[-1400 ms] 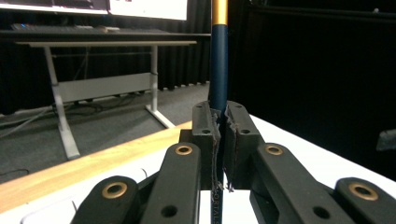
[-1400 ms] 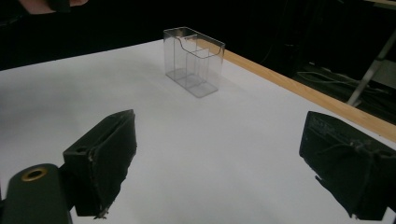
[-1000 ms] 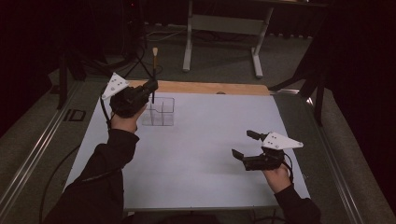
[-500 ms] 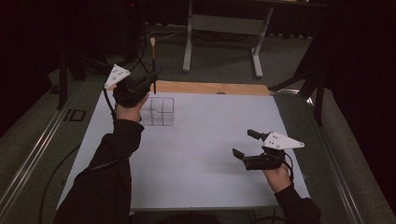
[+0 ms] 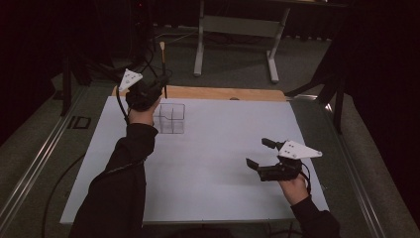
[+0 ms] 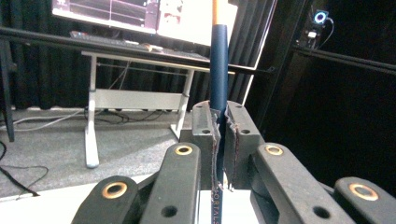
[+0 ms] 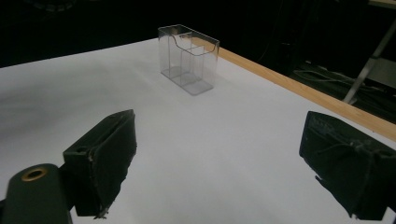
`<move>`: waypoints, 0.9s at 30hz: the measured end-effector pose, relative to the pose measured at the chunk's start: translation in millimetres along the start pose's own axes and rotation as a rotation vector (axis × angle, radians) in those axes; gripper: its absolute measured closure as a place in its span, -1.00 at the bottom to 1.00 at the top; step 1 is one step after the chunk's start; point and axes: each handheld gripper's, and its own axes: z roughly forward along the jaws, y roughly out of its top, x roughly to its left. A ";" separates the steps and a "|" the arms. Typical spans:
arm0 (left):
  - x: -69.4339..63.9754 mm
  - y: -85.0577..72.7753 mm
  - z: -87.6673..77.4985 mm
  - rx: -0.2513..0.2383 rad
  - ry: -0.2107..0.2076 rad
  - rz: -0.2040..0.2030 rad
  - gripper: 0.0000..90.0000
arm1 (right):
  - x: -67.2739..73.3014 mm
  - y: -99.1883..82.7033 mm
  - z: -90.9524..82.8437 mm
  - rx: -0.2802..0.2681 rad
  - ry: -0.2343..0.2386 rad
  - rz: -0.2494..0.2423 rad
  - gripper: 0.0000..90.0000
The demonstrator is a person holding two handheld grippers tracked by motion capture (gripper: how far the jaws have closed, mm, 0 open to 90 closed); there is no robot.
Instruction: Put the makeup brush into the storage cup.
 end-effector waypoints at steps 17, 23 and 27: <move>22.6 -46.1 18.3 -0.005 0.067 0.014 0.88 | -1.0 -1.0 0.8 0.005 0.009 0.002 -0.76; 25.5 -61.8 25.1 0.038 0.092 0.027 0.87 | -1.4 -2.0 1.3 0.009 0.016 0.008 -0.76; 27.8 -68.7 27.8 0.070 0.105 0.042 0.87 | -1.5 -2.4 1.7 0.012 0.019 0.010 -0.76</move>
